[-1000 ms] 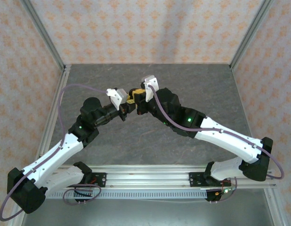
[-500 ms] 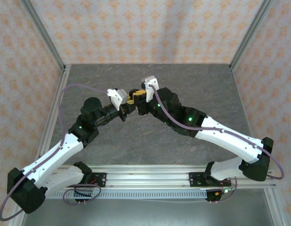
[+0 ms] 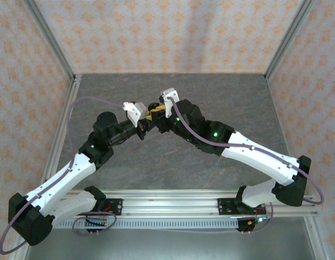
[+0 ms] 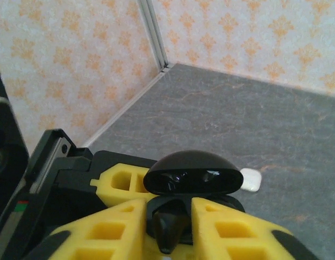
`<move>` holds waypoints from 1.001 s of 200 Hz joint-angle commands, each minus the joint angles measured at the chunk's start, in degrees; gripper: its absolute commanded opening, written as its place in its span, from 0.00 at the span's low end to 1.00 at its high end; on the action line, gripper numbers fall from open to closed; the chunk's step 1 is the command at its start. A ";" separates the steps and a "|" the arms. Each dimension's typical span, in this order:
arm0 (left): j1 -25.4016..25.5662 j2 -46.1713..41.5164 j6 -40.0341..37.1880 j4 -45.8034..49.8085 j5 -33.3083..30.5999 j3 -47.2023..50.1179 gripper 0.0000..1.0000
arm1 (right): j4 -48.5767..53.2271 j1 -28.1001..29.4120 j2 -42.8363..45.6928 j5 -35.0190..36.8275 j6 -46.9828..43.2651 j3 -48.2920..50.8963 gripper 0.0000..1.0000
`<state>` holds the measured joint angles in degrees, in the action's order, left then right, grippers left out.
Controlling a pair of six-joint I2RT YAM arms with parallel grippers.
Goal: Insert wireless bluetooth earbuds into charging case
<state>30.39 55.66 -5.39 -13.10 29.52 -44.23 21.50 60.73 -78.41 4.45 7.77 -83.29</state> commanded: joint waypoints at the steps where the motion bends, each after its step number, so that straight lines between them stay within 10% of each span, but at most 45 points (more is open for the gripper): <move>1: 0.20 -0.58 0.47 -3.35 0.54 -2.64 0.00 | 5.48 0.32 -0.14 -0.03 3.51 -4.45 0.38; 57: 0.23 -0.29 1.04 -3.06 1.93 -2.62 0.00 | 4.72 -4.69 4.08 -9.53 13.37 -6.03 0.59; 126: 0.19 0.22 1.99 -2.44 5.28 -3.72 0.00 | 10.64 -6.78 2.54 -17.83 14.80 -6.88 0.15; 200: 0.23 0.06 2.67 -2.10 5.68 -3.94 0.00 | 9.73 -6.77 1.11 -20.40 14.21 -7.32 0.08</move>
<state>30.37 55.72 -3.64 -13.65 33.87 -46.37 31.33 54.15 -77.01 -14.46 22.33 -88.75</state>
